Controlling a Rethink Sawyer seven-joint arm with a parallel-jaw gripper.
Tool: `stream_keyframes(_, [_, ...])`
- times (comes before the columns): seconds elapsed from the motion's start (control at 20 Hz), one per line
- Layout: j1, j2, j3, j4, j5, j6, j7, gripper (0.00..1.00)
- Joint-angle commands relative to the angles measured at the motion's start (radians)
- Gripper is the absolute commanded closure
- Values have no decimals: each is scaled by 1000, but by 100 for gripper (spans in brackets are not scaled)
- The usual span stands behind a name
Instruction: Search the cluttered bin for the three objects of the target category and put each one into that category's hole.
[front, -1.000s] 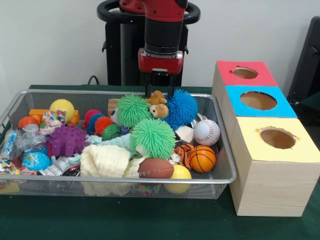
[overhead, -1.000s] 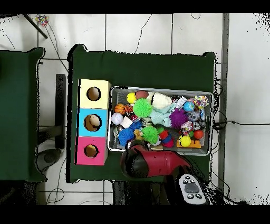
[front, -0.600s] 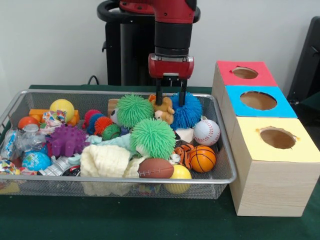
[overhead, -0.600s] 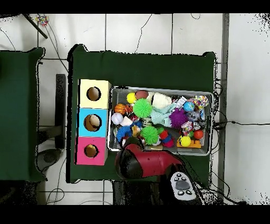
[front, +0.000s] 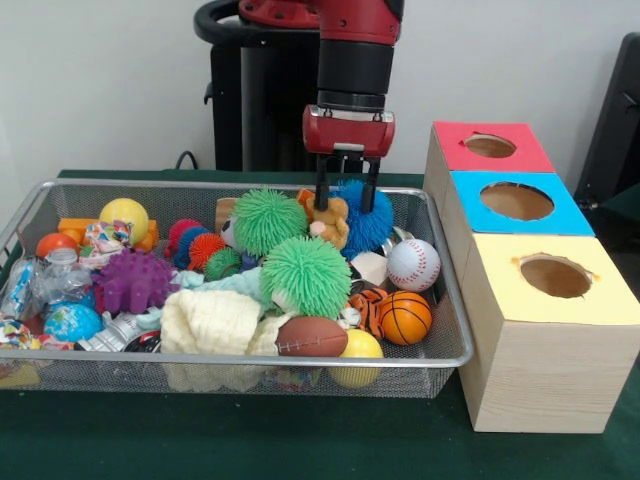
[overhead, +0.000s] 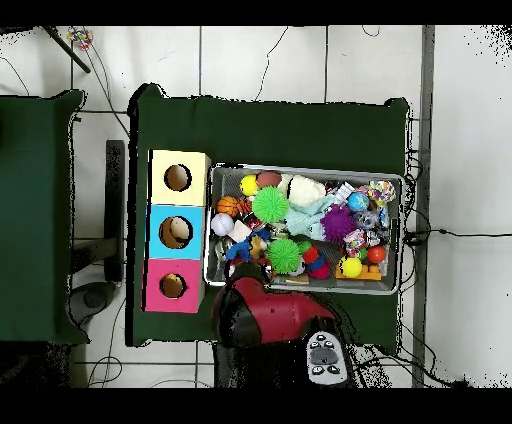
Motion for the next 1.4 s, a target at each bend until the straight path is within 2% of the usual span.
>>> stream_keyframes(0.05, [62, 86, -144, -101, 64, 7, 123, 0])
stream_keyframes(0.3, [73, 102, -177, -122, 63, 27, 115, 0])
stream_keyframes(0.7, [37, 102, -140, -117, 42, 1, 128, 0])
stream_keyframes(0.8, [14, 106, -122, -107, 37, -78, 154, 0])
stream_keyframes(0.9, [-18, 100, -89, -101, 25, -111, 167, 0])
stream_keyframes(1.4, [-64, 90, -52, -100, 13, -85, 146, 0])
